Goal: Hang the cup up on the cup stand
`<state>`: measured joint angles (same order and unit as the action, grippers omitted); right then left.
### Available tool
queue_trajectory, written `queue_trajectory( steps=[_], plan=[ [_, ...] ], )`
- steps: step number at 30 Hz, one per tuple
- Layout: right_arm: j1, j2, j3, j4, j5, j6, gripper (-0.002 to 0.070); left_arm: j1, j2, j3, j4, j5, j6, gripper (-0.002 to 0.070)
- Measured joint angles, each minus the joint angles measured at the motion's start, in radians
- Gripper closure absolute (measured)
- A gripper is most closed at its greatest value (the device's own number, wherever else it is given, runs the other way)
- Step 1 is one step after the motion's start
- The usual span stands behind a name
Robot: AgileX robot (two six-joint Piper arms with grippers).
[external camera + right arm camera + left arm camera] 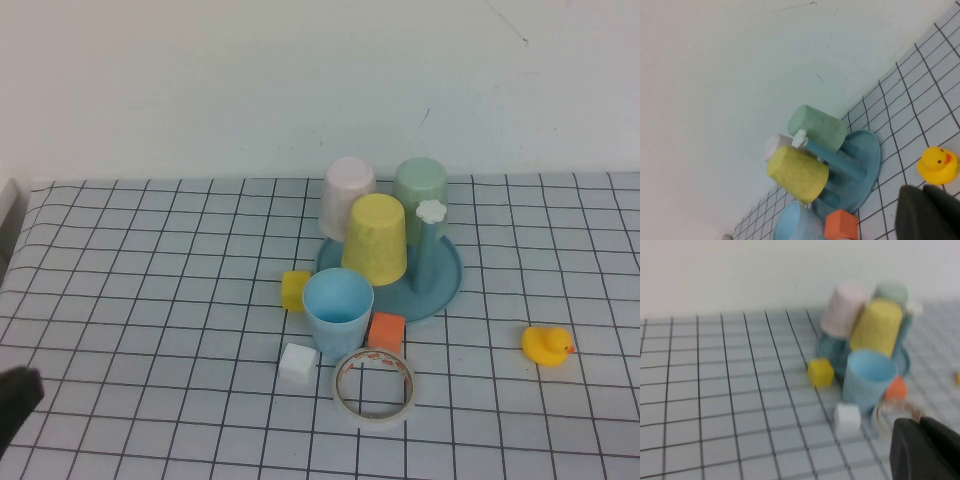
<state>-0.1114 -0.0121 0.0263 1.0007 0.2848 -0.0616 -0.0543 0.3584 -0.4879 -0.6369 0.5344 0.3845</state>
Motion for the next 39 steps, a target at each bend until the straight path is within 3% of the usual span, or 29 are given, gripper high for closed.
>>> queue_trajectory(
  steps=[5,10,22,32,36,39],
  plan=[
    [0.0,0.0,0.0,0.001,0.002,0.0,0.0678,0.0,0.306,-0.301,0.097,0.254,0.128,0.0678],
    [0.0,0.0,0.0,0.001,0.002,0.0,0.0678,-0.031,0.574,-0.525,0.147,0.347,0.195,0.0678],
    [0.0,0.0,0.0,0.001,0.002,0.0,0.0678,-0.348,1.019,-0.821,0.514,0.401,0.019,0.0678],
    [0.0,0.0,0.0,0.001,0.002,0.0,0.0678,-0.457,1.263,-0.974,0.545,0.395,-0.009,0.0677],
    [0.0,0.0,0.0,0.001,0.003,-0.002,0.0678,-0.465,1.382,-1.039,0.545,0.392,-0.02,0.0626],
    [0.0,0.0,0.0,0.001,-0.034,-0.067,0.0678,-0.469,1.449,-1.088,0.545,0.392,-0.04,0.0524]
  ],
)
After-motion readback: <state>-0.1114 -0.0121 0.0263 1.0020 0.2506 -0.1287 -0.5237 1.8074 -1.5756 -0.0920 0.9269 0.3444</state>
